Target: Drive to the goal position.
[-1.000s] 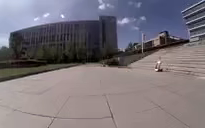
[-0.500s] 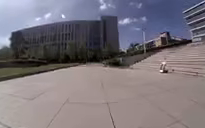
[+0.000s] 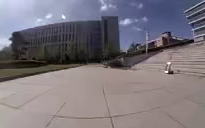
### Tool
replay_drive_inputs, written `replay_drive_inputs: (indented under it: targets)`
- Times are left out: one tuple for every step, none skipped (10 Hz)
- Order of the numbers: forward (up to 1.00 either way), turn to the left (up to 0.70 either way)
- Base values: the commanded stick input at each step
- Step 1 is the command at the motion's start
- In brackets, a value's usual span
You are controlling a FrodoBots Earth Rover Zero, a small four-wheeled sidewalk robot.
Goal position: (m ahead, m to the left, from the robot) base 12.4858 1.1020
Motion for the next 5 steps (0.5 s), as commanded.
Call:
replay_drive_inputs:
  targets:
    - [0.70,0.00]
    - [0.70,0.00]
    - [0.70,0.00]
    - [0.70,0.00]
    - [0.70,0.00]
